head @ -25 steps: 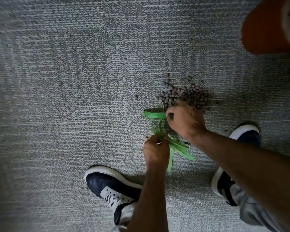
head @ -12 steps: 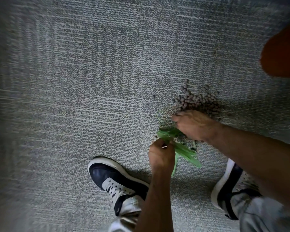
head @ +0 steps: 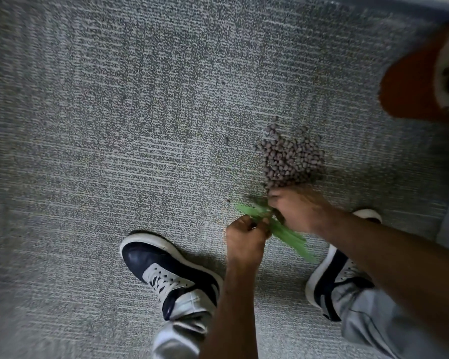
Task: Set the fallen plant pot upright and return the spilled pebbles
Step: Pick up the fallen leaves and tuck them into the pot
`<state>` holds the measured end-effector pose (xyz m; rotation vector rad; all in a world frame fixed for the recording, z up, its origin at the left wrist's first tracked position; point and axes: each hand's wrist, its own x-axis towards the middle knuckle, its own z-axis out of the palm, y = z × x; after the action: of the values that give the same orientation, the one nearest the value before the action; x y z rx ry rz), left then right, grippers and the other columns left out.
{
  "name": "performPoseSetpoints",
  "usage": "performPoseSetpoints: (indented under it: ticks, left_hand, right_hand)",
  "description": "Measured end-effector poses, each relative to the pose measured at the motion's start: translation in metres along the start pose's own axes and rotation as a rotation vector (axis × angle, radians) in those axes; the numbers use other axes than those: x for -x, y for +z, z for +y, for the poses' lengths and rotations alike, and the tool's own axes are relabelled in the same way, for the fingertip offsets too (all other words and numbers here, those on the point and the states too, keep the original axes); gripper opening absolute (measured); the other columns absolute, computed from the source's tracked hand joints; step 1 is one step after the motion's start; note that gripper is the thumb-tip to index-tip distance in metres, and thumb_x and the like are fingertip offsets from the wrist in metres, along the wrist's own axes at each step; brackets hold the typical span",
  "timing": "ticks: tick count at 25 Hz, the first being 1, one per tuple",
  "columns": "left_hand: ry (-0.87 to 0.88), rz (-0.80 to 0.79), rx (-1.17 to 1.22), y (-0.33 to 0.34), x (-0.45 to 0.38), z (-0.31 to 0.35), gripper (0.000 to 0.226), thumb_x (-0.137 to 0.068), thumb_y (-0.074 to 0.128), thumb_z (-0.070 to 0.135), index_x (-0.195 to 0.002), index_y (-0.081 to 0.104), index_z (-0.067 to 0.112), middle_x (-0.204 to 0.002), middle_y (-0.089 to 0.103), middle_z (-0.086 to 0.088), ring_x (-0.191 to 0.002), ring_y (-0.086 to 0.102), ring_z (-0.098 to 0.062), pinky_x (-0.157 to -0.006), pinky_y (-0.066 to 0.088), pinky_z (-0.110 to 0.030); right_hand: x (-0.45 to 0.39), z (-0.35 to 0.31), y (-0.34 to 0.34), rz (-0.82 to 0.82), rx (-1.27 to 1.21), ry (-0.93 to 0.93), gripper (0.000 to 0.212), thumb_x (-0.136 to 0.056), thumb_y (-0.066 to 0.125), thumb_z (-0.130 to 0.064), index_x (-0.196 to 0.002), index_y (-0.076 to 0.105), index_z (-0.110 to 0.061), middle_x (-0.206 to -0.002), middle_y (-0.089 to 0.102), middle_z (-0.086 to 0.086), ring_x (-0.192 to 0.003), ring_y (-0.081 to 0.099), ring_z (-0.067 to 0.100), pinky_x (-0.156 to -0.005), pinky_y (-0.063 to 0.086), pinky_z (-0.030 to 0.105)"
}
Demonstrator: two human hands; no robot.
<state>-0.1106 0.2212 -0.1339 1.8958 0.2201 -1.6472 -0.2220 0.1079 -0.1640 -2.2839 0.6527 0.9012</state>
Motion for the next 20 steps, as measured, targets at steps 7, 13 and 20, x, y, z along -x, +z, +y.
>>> performPoseSetpoints:
  ticks: [7, 13, 20]
  left_hand:
    - [-0.059, -0.324, 0.283, 0.025, 0.039, 0.045, 0.023, -0.090, 0.060, -0.007, -0.111, 0.065, -0.015, -0.110, 0.068, -0.034, -0.107, 0.067, -0.047, -0.098, 0.053, -0.052]
    - [0.015, -0.519, 0.330, 0.067, 0.073, 0.095, 0.021, -0.088, 0.059, -0.003, -0.089, 0.078, 0.007, -0.092, 0.076, -0.017, -0.085, 0.072, -0.025, -0.074, 0.059, -0.034]
    - [0.103, -0.574, 0.169, 0.126, 0.072, 0.138, 0.016, -0.094, 0.056, -0.003, -0.103, 0.069, 0.000, -0.091, 0.076, -0.013, -0.079, 0.073, -0.018, -0.062, 0.057, -0.024]
  right_hand:
    - [0.068, 0.030, -0.037, 0.038, -0.828, 0.037, 0.012, -0.088, 0.067, -0.003, -0.076, 0.065, -0.002, -0.079, 0.071, -0.011, -0.074, 0.065, -0.005, -0.065, 0.052, 0.021]
    - [0.129, 0.039, -0.079, 0.224, -1.352, 0.198, 0.010, -0.084, 0.053, 0.023, -0.089, 0.061, 0.023, -0.108, 0.072, 0.006, -0.097, 0.068, 0.012, -0.081, 0.054, 0.029]
    - [0.156, 0.074, -0.101, 0.496, -1.741, 0.289, 0.004, -0.080, 0.057, 0.015, -0.083, 0.056, 0.017, -0.081, 0.075, 0.005, -0.074, 0.071, 0.015, -0.073, 0.057, 0.034]
